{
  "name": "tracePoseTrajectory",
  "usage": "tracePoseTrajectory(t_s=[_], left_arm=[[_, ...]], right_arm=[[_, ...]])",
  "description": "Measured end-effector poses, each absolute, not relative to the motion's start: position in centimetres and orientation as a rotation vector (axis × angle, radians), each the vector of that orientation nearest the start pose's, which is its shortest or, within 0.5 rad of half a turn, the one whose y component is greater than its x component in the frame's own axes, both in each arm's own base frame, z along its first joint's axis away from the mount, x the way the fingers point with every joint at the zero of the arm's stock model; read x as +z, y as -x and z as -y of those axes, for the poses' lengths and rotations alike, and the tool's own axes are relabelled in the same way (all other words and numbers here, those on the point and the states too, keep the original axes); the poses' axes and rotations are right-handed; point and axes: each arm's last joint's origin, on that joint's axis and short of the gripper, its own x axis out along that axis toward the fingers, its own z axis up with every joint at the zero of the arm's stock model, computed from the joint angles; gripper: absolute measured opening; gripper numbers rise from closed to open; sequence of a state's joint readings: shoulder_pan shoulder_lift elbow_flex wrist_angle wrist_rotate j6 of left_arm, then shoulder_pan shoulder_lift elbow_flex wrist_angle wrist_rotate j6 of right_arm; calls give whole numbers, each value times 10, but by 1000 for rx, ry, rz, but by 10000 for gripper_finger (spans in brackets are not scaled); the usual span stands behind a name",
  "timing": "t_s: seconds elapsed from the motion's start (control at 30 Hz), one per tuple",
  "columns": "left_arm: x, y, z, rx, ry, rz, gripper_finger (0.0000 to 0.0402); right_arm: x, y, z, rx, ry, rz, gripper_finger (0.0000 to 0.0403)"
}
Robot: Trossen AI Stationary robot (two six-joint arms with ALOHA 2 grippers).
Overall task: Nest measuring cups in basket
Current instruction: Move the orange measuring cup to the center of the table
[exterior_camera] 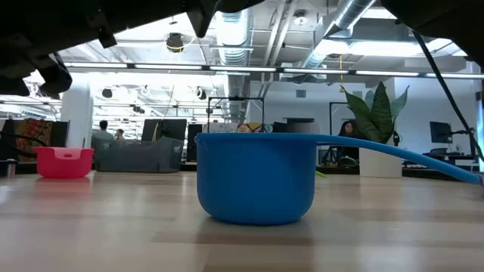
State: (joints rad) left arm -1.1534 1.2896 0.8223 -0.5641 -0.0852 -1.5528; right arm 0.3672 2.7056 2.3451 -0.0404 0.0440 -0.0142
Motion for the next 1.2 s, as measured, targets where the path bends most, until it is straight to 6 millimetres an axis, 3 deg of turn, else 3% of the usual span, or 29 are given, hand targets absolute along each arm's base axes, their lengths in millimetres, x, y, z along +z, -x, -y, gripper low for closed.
tracePoseTrajectory(t_s=[0.17,0.37,0.77,0.97,1.2], left_arm=[[211,-103,228,-93,714,-1336,108],[210,-104,230,-72,760,-1333,108],[211,-105,231,-63,785,-1327,108],[213,-106,234,-77,849,-1318,108],[214,-107,234,-71,859,-1307,108]], right_arm=[[147,-564,-214,322,63,-305,331],[121,-566,-215,298,73,-322,330],[123,-568,-211,310,120,-296,307],[104,-569,-213,337,115,-311,282],[111,-570,-212,336,105,-259,281]])
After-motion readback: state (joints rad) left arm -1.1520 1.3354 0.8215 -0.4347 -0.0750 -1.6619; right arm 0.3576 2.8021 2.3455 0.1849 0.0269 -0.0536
